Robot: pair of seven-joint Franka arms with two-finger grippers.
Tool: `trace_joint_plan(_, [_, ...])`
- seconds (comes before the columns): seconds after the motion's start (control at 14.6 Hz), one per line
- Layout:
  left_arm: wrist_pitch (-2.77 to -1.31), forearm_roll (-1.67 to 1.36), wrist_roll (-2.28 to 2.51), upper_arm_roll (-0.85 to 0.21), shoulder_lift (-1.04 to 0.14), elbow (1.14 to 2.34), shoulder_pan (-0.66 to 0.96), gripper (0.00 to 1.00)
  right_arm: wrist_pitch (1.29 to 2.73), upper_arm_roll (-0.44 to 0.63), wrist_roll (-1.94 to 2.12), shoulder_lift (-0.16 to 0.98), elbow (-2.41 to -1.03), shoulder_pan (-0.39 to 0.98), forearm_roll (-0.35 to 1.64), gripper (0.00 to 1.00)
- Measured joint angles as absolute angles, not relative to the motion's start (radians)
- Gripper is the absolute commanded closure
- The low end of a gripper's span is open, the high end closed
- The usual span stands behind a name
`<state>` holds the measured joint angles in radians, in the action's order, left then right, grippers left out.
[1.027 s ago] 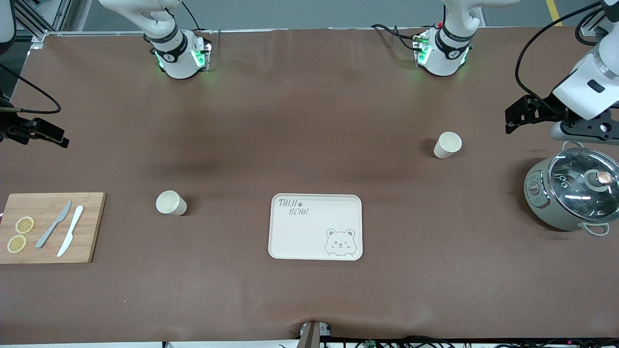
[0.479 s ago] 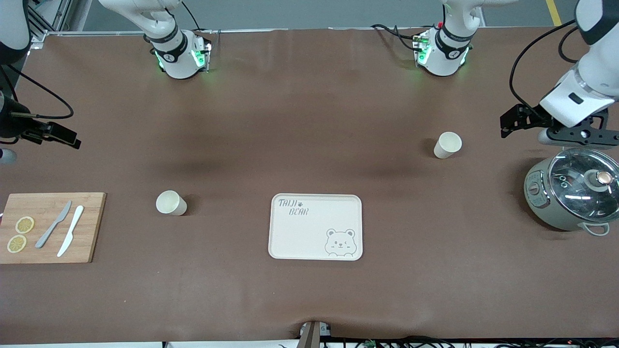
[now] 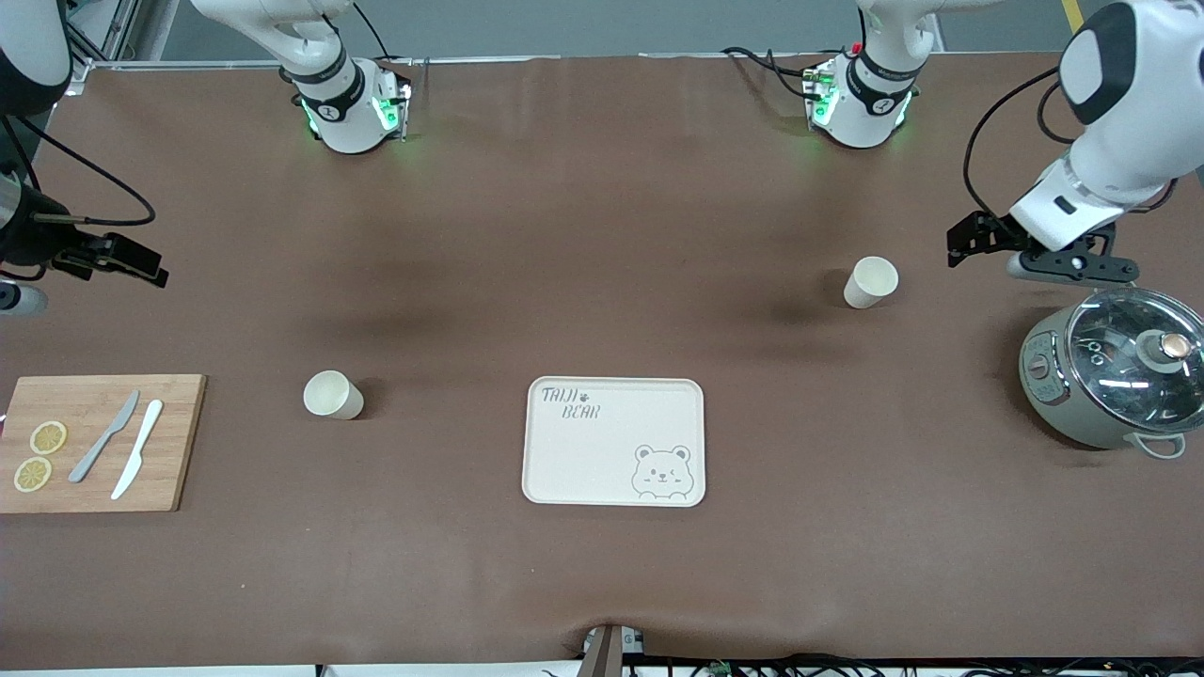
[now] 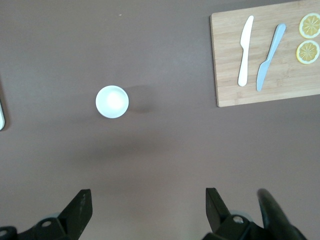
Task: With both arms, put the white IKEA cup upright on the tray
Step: 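Reach the left gripper toward the white paper cup beside the pot, then lower the left gripper over its cup while the right gripper reaches the other cup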
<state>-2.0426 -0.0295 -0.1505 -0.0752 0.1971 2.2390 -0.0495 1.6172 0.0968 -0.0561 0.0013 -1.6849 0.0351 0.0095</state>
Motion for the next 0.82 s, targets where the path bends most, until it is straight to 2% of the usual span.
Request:
trace_joint_plan(0.21, [-2.157, -0.030, -0.155, -0.076, 0.197, 2.334, -0.049, 0.00, 1.600, 0.107, -0.063, 0.001, -1.684, 0.014, 0.098, 0.00])
trace_joint_plan(0.55, [-2.381, -0.030, -0.157, -0.079, 0.195, 2.510, -0.049, 0.00, 1.595, 0.102, -0.059, 0.027, -1.689, 0.018, 0.119, 0.00])
trace_joint_plan(0.68, [-2.471, -0.030, -0.162, -0.081, 0.190, 2.575, -0.049, 0.00, 1.652, 0.097, -0.058, 0.067, -1.692, 0.049, 0.117, 0.00])
trace_joint_plan(0.82, [-2.551, -0.030, -0.164, -0.081, 0.170, 2.625, -0.049, 0.00, 1.775, 0.094, -0.058, 0.114, -1.714, 0.092, 0.115, 0.00])
